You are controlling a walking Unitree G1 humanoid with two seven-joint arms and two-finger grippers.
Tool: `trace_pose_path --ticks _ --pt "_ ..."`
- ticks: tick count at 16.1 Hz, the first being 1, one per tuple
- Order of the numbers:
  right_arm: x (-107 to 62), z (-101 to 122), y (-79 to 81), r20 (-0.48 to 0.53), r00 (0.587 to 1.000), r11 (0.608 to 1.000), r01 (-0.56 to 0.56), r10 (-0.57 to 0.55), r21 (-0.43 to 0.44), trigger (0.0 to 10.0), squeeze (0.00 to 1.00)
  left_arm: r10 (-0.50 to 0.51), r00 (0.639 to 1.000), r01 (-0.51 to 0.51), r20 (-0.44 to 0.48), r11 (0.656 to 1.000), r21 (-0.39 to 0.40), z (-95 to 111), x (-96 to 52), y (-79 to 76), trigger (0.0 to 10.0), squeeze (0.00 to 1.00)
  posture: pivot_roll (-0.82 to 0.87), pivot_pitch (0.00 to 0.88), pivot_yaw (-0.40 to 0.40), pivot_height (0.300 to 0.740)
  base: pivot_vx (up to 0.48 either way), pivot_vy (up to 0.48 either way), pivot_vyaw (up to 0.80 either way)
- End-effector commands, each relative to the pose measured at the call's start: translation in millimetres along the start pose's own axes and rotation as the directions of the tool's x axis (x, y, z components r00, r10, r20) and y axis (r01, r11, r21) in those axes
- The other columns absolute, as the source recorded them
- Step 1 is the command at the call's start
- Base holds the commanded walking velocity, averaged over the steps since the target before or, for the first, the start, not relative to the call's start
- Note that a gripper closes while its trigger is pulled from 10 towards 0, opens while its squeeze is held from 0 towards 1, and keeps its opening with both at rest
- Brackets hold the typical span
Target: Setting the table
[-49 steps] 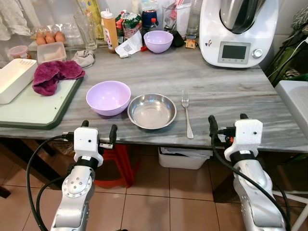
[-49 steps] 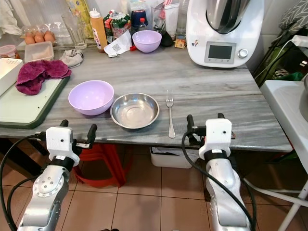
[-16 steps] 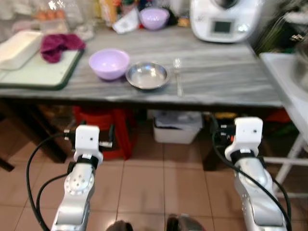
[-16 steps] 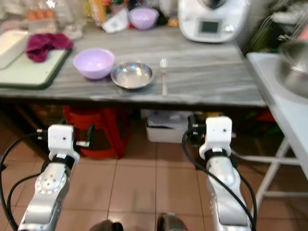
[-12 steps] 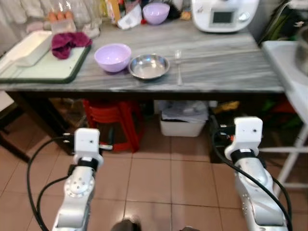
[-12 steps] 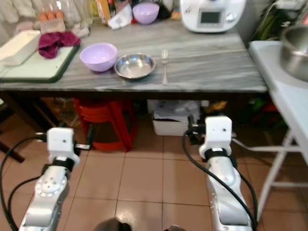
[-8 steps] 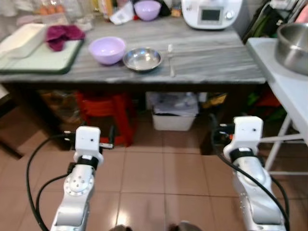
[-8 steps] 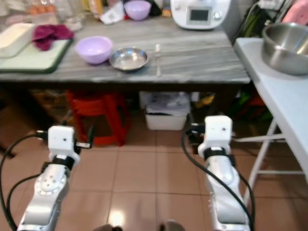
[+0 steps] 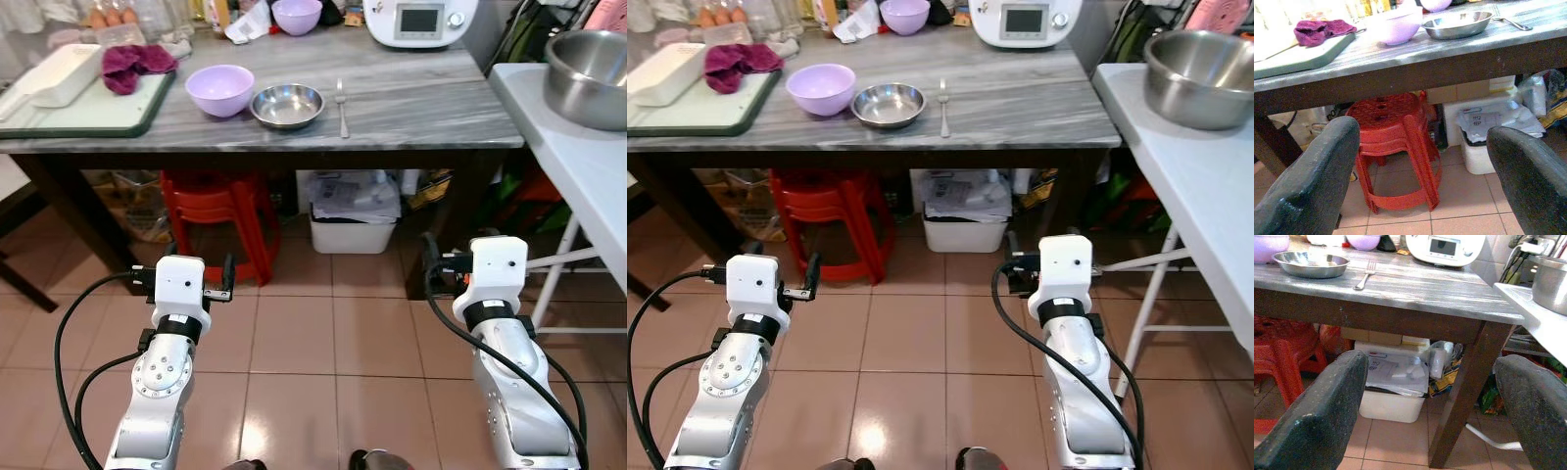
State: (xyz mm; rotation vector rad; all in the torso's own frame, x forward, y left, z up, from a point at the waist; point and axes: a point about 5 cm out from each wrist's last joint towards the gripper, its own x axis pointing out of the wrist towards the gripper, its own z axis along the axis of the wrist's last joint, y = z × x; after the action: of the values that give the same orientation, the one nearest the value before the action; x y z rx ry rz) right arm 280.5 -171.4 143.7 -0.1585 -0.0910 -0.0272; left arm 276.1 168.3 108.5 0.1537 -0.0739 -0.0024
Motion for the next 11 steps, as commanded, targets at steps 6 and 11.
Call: trace_pose_path --ticks 6,11 --pt "1.0 0.2 -0.6 -0.008 1.0 1.0 0.001 -0.001 -0.005 10.0 0.0 0.003 1.0 -0.003 -0.005 1.0 0.009 -1.1 -0.5 1.7 10.0 0.0 -0.14 0.154 0.028 0.74 0.0 0.0 0.0" --pt "1.0 0.2 -0.6 -0.008 1.0 1.0 0.001 -0.001 -0.005 10.0 0.0 0.003 1.0 -0.003 -0.005 1.0 0.009 -1.1 -0.5 1.7 10.0 0.0 -0.14 0.154 0.028 0.74 0.0 0.0 0.0"
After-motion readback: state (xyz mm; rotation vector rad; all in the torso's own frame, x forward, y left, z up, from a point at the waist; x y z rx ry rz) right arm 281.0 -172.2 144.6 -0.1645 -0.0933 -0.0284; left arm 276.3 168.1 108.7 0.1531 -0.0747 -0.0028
